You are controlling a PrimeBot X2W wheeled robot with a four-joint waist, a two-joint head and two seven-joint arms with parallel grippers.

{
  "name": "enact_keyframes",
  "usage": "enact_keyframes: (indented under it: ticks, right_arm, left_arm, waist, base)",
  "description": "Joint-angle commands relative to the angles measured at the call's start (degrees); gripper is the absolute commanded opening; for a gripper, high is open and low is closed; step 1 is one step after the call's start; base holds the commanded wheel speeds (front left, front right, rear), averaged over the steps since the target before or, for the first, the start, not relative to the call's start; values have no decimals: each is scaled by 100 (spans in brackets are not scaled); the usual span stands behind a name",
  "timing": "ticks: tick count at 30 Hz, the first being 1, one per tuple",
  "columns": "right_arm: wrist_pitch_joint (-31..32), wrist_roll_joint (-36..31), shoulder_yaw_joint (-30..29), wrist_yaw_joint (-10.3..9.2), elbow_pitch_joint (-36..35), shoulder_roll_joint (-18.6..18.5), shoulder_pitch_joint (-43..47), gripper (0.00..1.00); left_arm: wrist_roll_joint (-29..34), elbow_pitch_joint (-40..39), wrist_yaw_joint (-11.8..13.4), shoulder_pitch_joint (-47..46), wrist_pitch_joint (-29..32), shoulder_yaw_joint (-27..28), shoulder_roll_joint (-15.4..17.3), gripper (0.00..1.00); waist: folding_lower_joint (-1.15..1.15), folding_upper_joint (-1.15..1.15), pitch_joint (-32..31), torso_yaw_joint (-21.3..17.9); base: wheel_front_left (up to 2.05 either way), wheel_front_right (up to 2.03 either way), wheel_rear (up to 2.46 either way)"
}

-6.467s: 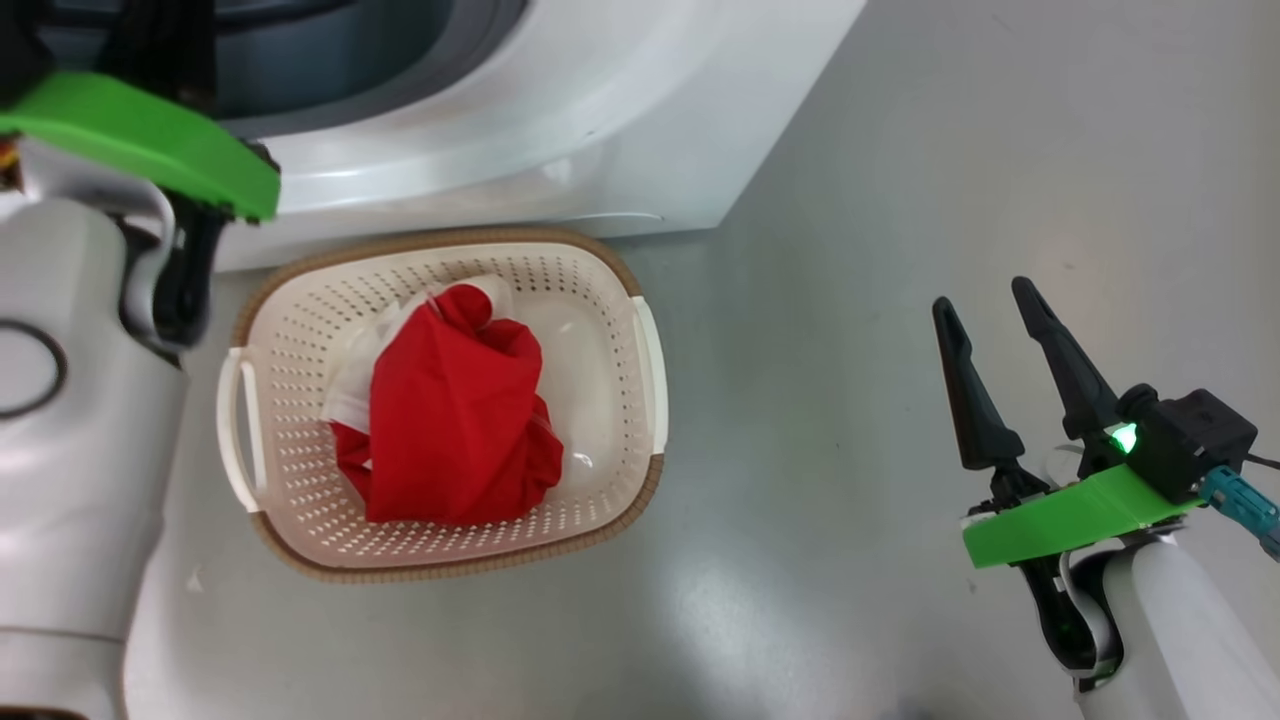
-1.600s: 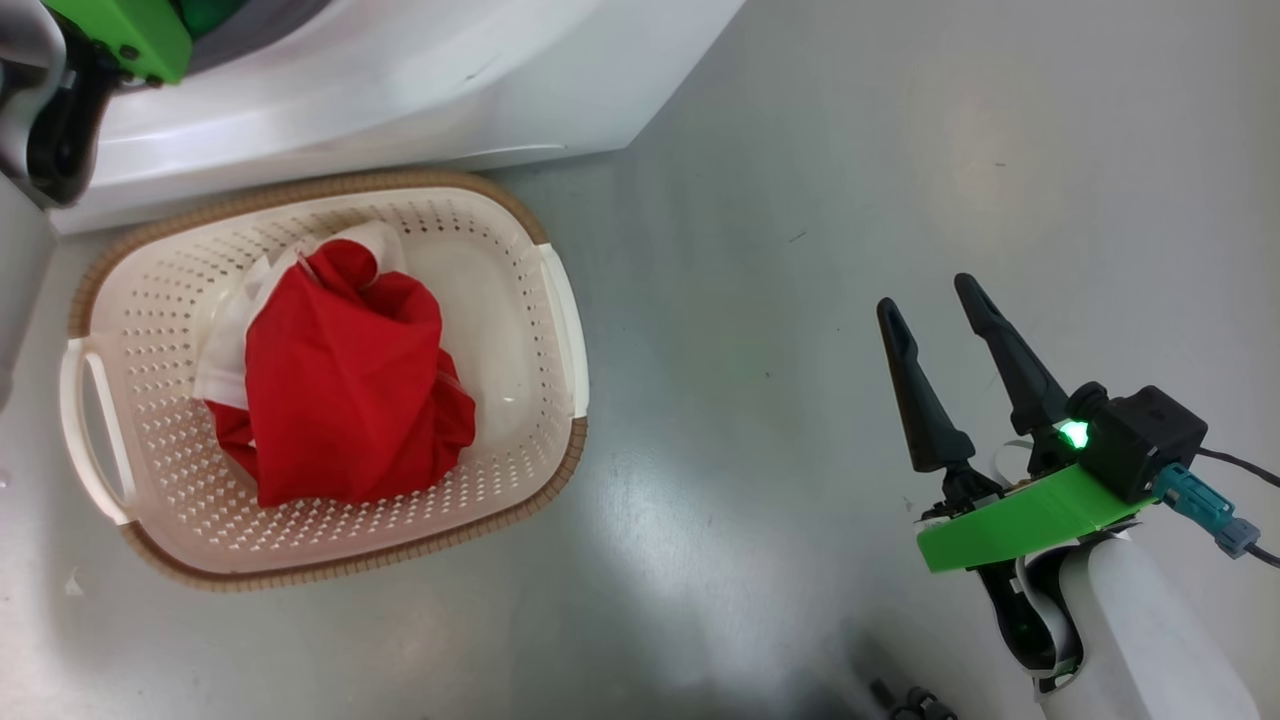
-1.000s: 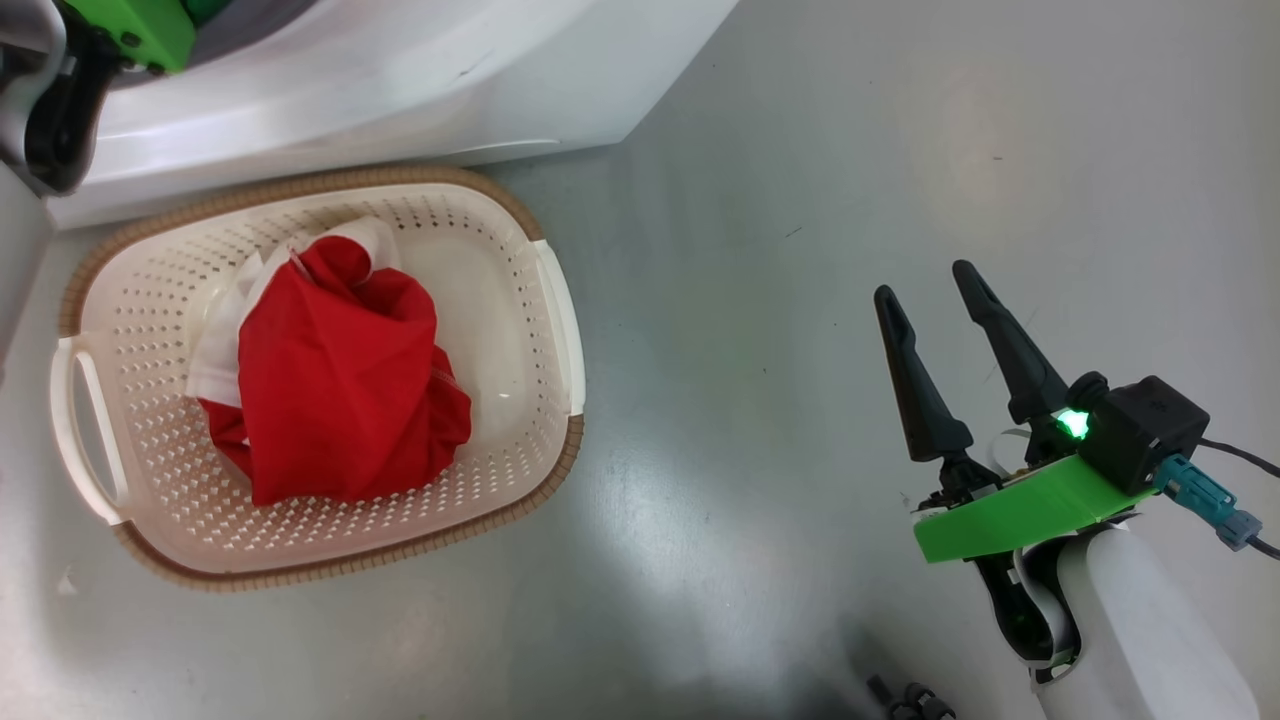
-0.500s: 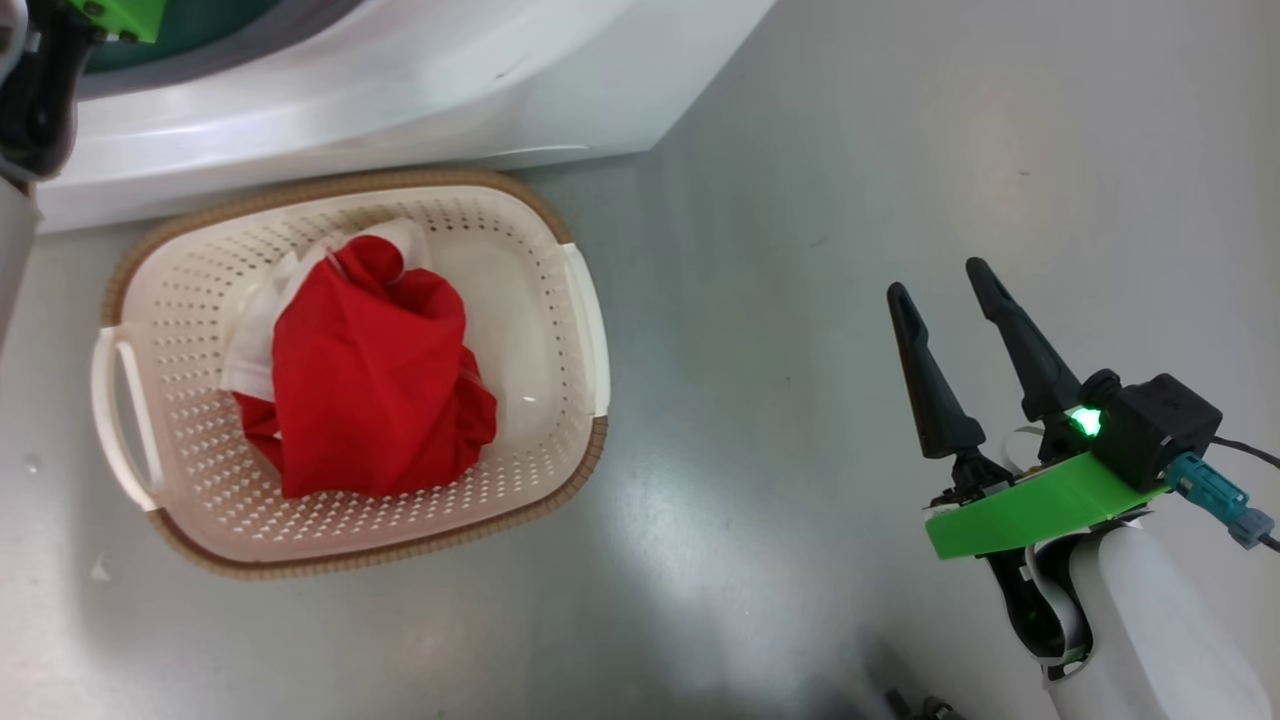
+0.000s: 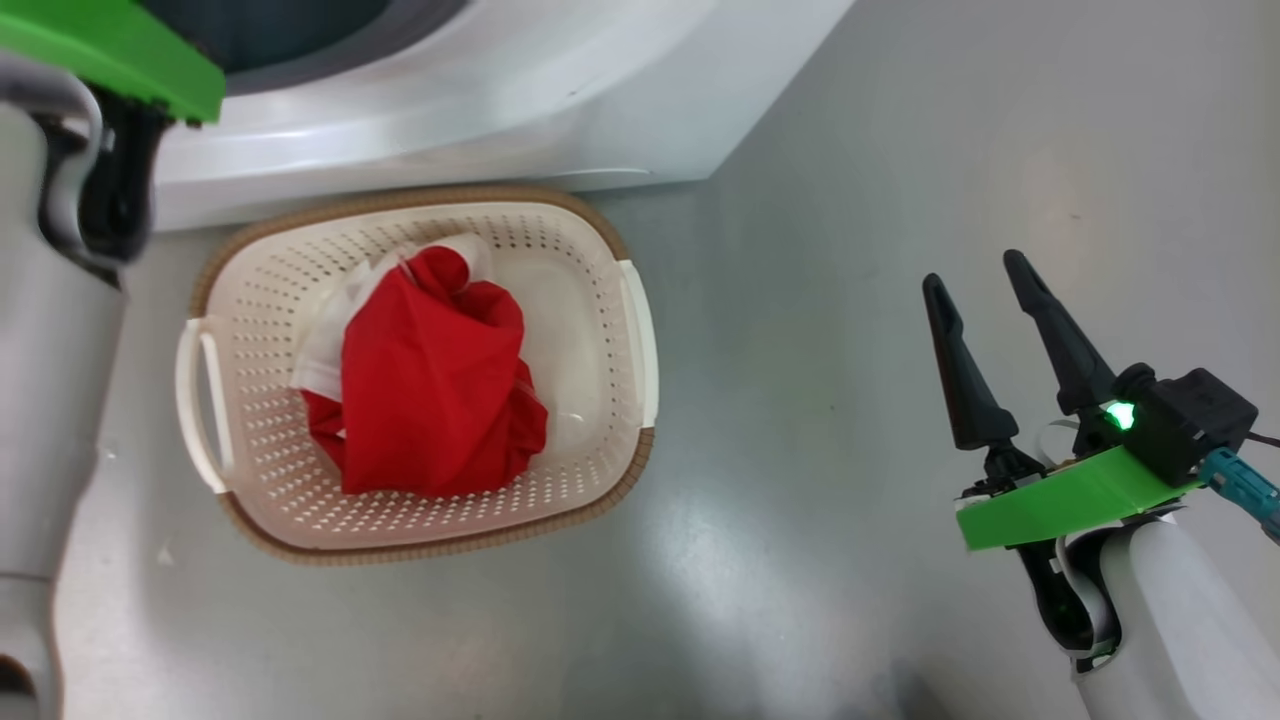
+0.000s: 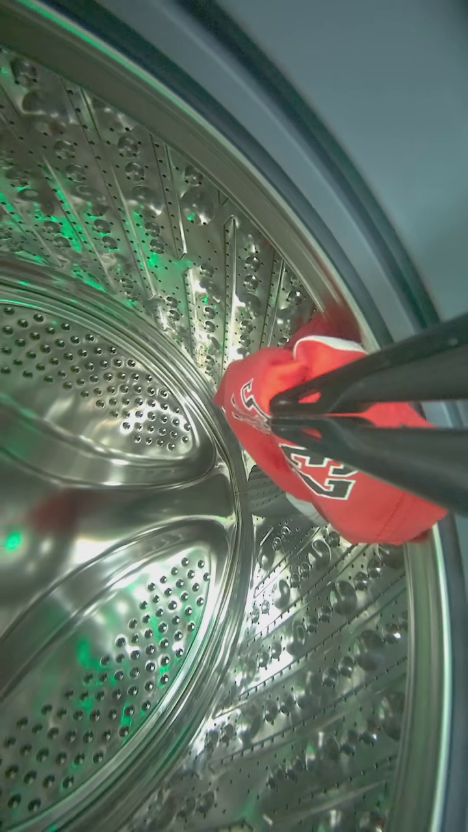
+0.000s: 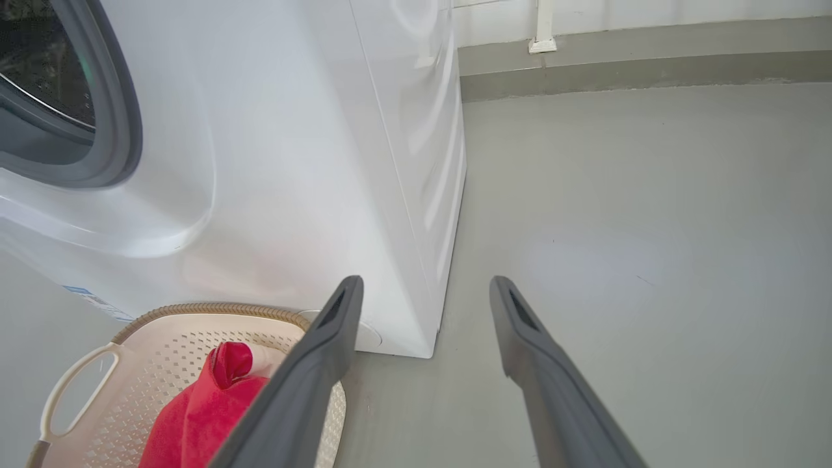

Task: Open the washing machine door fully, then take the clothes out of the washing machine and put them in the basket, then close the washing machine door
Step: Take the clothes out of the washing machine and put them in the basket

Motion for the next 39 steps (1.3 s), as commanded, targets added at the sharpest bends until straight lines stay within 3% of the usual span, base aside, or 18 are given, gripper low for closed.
enact_keyframes:
  ticks: [1, 19, 39]
  right_arm:
    - [-37, -44, 81, 28, -132, -43, 184, 100]
    - [-37, -64, -160, 28, -117, -153, 562, 100]
    - [-37, -51, -384, 28, -56, -158, 1064, 100]
  left_arm:
    - [115, -205, -31, 165, -44, 268, 199, 0]
    - [1172, -1524, -31, 2074, -45, 1897, -492, 0]
    - [1858, -3256, -31, 4193, -45, 2809, -1098, 0]
  waist:
    - [0, 0, -105, 103]
    - [0, 0, -779, 441]
    - [0, 0, -1541, 606]
  base:
    - [0, 0, 0]
    - [0, 0, 0]
    - [0, 0, 0]
